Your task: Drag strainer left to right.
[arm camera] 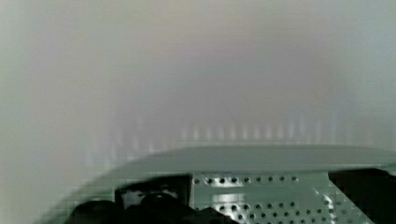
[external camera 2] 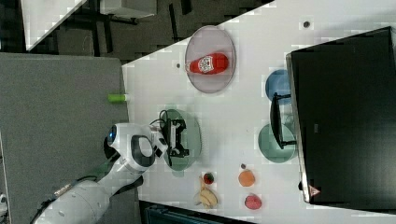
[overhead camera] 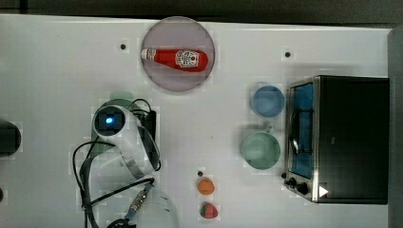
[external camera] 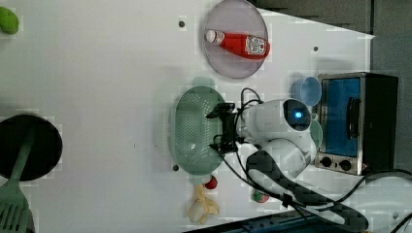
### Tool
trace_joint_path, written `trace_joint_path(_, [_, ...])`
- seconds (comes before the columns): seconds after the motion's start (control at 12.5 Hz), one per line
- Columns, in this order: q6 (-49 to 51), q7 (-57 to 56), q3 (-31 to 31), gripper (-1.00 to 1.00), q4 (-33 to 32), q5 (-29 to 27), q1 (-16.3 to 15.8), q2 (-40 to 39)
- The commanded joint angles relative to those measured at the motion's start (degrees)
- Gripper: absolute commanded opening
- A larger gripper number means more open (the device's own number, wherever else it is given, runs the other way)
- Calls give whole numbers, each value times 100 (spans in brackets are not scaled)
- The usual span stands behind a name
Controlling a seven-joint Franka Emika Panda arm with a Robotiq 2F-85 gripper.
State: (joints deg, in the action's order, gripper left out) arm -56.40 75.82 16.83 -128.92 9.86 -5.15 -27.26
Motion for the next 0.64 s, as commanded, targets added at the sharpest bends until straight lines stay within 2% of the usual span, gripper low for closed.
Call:
trace_joint_path(0.08, [-156, -421, -342, 100, -214, -21, 161, 346])
trace_joint_path(0.32, [-227, -1093, -669, 100, -403, -21, 255, 452])
trace_joint_path(0.64, [-414, -1387, -1076, 100, -653, -21, 332, 548])
